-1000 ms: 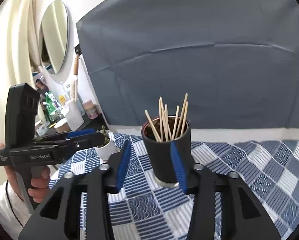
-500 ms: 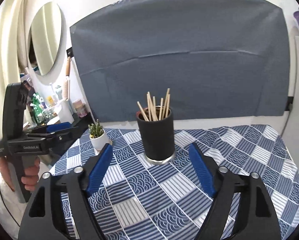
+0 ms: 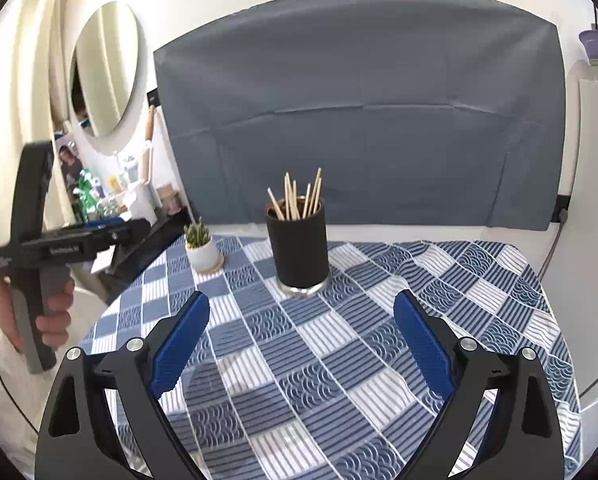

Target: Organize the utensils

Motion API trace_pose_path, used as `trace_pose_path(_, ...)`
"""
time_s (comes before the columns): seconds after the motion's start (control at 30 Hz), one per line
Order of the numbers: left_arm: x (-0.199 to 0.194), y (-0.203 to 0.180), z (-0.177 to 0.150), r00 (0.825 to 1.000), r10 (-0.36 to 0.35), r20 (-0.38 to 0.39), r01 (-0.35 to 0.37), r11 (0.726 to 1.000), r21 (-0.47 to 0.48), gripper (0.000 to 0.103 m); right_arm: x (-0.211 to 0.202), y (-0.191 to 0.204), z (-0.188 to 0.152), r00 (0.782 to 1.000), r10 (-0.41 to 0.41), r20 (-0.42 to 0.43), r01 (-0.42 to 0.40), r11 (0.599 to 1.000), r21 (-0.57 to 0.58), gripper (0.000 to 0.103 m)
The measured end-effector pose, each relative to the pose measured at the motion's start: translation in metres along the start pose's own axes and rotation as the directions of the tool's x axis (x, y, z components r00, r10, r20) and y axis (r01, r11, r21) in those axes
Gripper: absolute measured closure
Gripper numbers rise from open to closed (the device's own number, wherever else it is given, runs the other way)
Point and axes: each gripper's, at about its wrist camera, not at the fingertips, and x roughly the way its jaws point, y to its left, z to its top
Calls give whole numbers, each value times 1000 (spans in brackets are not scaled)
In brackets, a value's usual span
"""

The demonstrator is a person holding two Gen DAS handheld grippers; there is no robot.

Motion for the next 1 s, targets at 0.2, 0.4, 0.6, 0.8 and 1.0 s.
trace_pose_path(0.2, -37, -39, -17, 999, 25, 23, -26, 999, 26, 6, -38, -5, -16, 999, -52, 12, 52, 999, 2, 11)
trace_pose_path(0.4, -83, -75, -41, 997, 42, 64, -46, 998, 49, 6, -79, 0, -31, 997, -72, 24, 72, 997, -8, 10)
trace_pose_path(0.6, -116, -88, -69, 998, 50, 35, -50, 999, -2, 6, -114, 10, -52, 997, -75, -7, 75, 997, -18, 8)
trace_pose_path(0.8, -139, -95, -99, 998, 62, -13, -62, 998, -23, 6, -137, 26, -77, 996, -74, -43, 72, 997, -33, 8)
trace_pose_path(1.0, -161, -104, -125, 993, 116, -35, -117, 993, -35, 6, -154, 41, -95, 996, -60, -62, 58, 998, -39, 8)
